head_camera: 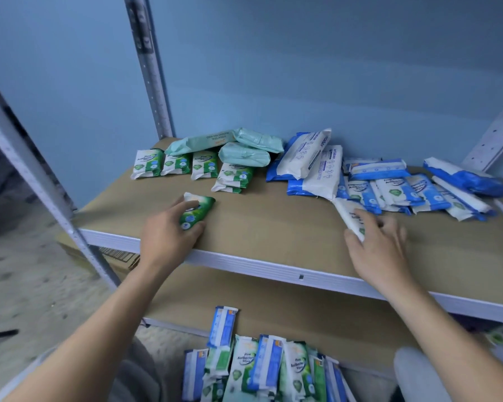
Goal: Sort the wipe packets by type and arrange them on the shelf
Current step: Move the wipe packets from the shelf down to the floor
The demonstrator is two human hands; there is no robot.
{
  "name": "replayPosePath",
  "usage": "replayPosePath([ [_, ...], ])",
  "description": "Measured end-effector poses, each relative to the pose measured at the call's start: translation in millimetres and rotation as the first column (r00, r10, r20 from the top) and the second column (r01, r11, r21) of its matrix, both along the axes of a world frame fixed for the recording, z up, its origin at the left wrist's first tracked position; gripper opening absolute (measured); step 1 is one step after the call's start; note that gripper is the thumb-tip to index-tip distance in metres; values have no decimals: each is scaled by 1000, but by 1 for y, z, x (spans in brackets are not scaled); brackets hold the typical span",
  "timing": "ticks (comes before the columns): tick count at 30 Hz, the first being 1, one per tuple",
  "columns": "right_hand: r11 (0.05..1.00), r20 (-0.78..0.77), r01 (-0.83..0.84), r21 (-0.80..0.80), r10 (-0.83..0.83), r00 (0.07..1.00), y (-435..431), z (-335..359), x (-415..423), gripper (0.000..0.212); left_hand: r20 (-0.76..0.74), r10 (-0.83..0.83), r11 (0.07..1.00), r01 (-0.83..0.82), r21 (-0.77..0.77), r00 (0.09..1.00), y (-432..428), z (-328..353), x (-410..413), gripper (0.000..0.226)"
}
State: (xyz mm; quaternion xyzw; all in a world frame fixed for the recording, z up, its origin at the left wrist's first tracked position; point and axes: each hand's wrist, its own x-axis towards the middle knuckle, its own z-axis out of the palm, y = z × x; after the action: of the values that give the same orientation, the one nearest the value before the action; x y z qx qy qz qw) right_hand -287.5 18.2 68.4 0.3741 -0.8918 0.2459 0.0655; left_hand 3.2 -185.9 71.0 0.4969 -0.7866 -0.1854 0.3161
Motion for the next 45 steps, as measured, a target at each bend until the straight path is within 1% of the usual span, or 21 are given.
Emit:
replayPosePath([
  [3, 997, -109, -47, 60, 53, 993, 21, -5, 20, 47, -29, -6, 1000, 7, 10, 1000, 26, -3, 9, 39],
  [6, 991, -229, -76, 106, 99, 968, 42, -7, 46, 45, -1, -41, 999, 41, -5, 999, 53, -6, 18, 42],
  [8, 994, -256, -80, 76, 97, 962, 55, -9, 61, 42, 11, -78, 997, 78, -6, 997, 69, -7, 23, 45],
  [10, 996, -239, -86, 21, 88, 967, 67, -11, 74, 41, -12, -103, 995, 103, 3, 995, 86, -8, 27, 46],
  [13, 993, -140, -98, -70, 87, 986, 84, -13, 93, 45, -89, -147, 989, 147, -8, 985, 114, -11, 30, 47],
  [15, 989, -43, -107, -98, 104, 994, 98, -21, 106, 55, -139, -183, 983, 185, 1, 973, 136, -18, 30, 50],
  [18, 984, 38, -166, -67, 169, 985, 120, -43, 120, 69, -156, -247, 966, 256, 39, 956, 166, -42, 30, 51],
  [21, 984, 173, -179, 24, 172, 970, 137, -74, 126, 69, -118, -291, 937, 308, 165, 949, 190, -76, 27, 46],
  [23, 983, 272, -142, 116, 107, 956, 150, -102, 125, 66, -63, -312, 905, 317, 283, 948, 204, -99, 23, 46],
  [25, 969, 361, -83, 232, -6, 933, 164, -132, 120, 63, -27, -315, 867, 299, 397, 949, 216, -121, 17, 45],
  [27, 942, 465, -22, 335, -145, 873, 176, -160, 114, 61, 15, -300, 842, 258, 474, 954, 225, -143, 11, 43],
  [29, 921, 553, 54, 385, -277, 786, 186, -184, 111, 59, 76, -284, 820, 201, 536, 956, 231, -160, 4, 41],
  [31, 907, 593, 81, 413, -335, 732, 194, -206, 109, 59, 119, -318, 807, 203, 555, 941, 235, -173, -4, 39],
  [34, 892, 614, 70, 446, -362, 701, 202, -232, 99, 56, 171, -372, 824, 240, 512, 912, 237, -181, -25, 38],
  [38, 899, 610, 57, 433, -339, 716, 199, -257, 80, 52, 226, -420, 825, 265, 500, 879, 235, -195, -57, 42],
  [40, 908, 622, 64, 414, -333, 709, 195, -272, 71, 52, 239, -430, 823, 268, 502, 871, 235, -203, -72, 43],
  [42, 904, 607, 77, 421, -344, 716, 193, -289, 61, 57, 251, -435, 825, 272, 496, 865, 234, -210, -86, 43],
  [44, 891, 580, 91, 445, -364, 729, 191, -305, 53, 56, 263, -446, 825, 279, 492, 855, 233, -219, -98, 43],
  [45, 887, 584, 96, 452, -375, 720, 191, -311, 48, 55, 264, -460, 823, 294, 487, 848, 233, -224, -103, 42],
])
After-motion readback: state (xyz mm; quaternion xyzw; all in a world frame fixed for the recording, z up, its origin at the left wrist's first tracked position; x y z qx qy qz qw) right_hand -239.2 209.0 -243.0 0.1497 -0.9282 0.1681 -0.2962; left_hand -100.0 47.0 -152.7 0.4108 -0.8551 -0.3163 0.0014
